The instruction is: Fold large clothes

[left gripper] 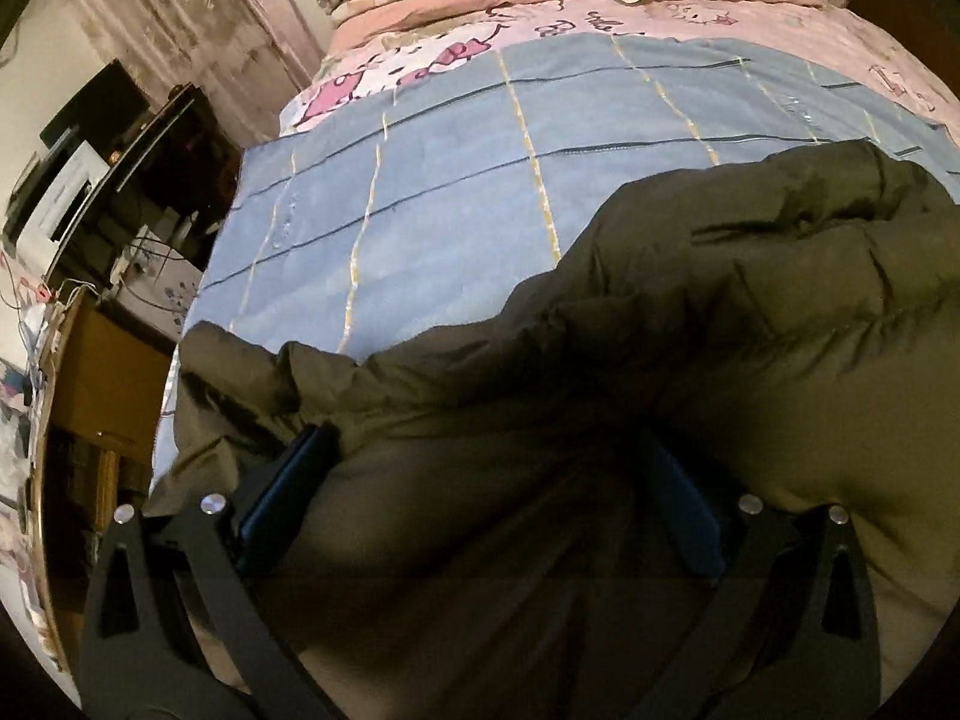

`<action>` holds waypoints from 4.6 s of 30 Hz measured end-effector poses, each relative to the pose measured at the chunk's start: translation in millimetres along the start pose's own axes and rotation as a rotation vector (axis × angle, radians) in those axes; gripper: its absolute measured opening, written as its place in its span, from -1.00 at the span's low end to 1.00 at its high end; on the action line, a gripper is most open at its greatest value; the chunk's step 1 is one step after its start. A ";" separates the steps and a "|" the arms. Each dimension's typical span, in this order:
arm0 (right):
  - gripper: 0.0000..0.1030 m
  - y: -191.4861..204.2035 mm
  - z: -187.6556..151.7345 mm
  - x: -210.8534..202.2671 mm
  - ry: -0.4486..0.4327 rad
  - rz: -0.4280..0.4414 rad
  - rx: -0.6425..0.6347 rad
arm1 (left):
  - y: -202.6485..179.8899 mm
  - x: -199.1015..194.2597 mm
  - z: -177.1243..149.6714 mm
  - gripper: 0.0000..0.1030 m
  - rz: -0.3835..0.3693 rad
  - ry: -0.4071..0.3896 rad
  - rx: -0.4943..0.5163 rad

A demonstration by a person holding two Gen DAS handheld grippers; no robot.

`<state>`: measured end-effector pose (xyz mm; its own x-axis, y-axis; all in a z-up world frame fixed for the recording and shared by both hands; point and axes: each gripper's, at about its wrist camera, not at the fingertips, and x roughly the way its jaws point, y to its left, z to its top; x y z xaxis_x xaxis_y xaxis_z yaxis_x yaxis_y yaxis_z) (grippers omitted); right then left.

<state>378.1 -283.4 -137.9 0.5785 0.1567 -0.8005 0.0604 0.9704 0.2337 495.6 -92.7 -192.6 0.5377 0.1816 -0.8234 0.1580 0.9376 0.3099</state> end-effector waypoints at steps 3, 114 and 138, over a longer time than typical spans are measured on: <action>0.97 1.2 -0.7 39.3 0.030 -0.133 -0.060 | -1.5 4.2 -3.4 0.96 0.005 -0.010 -0.003; 0.97 2.7 -323.6 -307.1 -0.535 -0.160 -0.085 | 83.3 -381.8 -356.0 0.96 -0.246 -0.582 -0.219; 0.97 -4.9 -323.5 -305.1 -0.529 -0.165 -0.082 | 85.6 -379.8 -355.8 0.96 -0.251 -0.572 -0.229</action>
<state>-61.9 -276.6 -73.3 0.8973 -0.0915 -0.4319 0.1334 0.9887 0.0678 10.2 24.1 -22.6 0.8723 -0.1772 -0.4558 0.1893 0.9817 -0.0194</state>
